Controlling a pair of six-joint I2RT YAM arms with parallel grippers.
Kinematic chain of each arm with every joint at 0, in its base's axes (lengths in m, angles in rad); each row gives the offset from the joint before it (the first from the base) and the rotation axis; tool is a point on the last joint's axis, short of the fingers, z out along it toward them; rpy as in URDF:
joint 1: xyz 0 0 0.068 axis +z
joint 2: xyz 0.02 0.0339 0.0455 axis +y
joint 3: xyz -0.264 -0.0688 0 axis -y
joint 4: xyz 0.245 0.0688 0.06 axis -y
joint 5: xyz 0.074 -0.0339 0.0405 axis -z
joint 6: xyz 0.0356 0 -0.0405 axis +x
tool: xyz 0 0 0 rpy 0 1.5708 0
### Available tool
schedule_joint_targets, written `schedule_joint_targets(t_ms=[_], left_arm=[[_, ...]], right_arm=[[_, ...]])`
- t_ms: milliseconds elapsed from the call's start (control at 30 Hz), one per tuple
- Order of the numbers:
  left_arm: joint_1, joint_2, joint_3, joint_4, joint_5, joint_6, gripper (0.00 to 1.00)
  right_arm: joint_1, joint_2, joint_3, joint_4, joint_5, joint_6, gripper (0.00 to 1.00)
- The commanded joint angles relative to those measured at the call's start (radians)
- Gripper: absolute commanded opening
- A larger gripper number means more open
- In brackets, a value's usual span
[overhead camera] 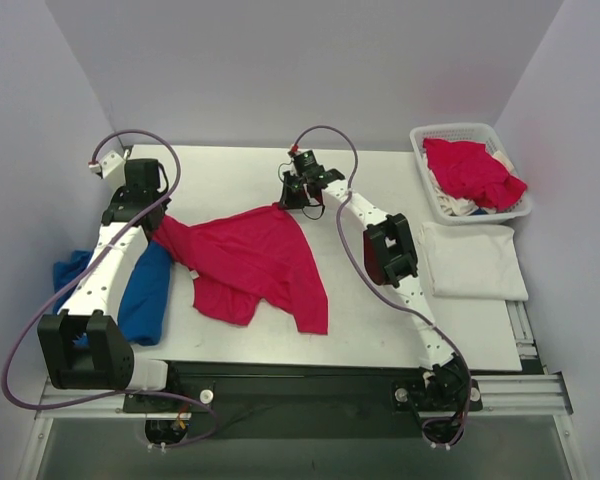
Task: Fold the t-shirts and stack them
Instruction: Flatten out the tshirt
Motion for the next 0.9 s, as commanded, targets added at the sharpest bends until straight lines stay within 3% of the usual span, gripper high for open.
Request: schedule_joint_targets(t_ms=[0, 300, 567, 867], left_arm=[[-0.005, -0.033, 0.019, 0.014, 0.008, 0.002, 0.00], [0.005, -0.025, 0.124, 0.038, 0.066, 0.077, 0.00], [0.030, -0.007, 0.365, 0.029, 0.307, 0.189, 0.00], [0.030, -0.191, 0.442, 0.081, 0.433, 0.201, 0.00]], right_arm=[[-0.004, -0.094, -0.060, -0.060, 0.092, -0.038, 0.00], [-0.101, -0.479, -0.308, -0.060, 0.296, -0.101, 0.00], [-0.185, -0.933, -0.523, -0.060, 0.434, -0.213, 0.00], [-0.188, -1.416, -0.759, -0.060, 0.486, -0.272, 0.00]])
